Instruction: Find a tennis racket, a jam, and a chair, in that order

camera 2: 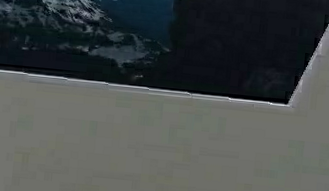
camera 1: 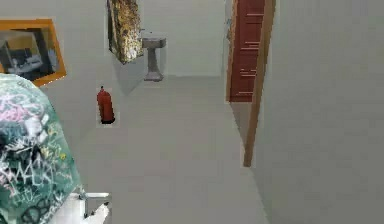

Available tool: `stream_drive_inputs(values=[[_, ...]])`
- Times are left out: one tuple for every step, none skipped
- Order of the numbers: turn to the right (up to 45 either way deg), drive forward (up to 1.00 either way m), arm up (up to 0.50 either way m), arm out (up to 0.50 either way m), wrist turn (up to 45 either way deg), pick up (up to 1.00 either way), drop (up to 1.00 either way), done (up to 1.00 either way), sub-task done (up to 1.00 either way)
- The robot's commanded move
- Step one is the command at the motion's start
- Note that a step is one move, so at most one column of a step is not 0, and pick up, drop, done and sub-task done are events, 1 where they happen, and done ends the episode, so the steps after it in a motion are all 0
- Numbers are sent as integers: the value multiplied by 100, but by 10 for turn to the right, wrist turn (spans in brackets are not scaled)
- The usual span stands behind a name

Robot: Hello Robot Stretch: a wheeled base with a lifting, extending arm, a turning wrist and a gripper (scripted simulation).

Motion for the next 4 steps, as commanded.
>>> stream_drive_inputs(values=[[0, 100, 0, 0, 0, 0, 0, 0, 0], [0, 95, 0, 0, 0, 0, 0, 0, 0], [-450, 0, 0, 0, 0, 0, 0, 0, 0], [-30, 0, 0, 0, 0, 0, 0, 0, 0]])
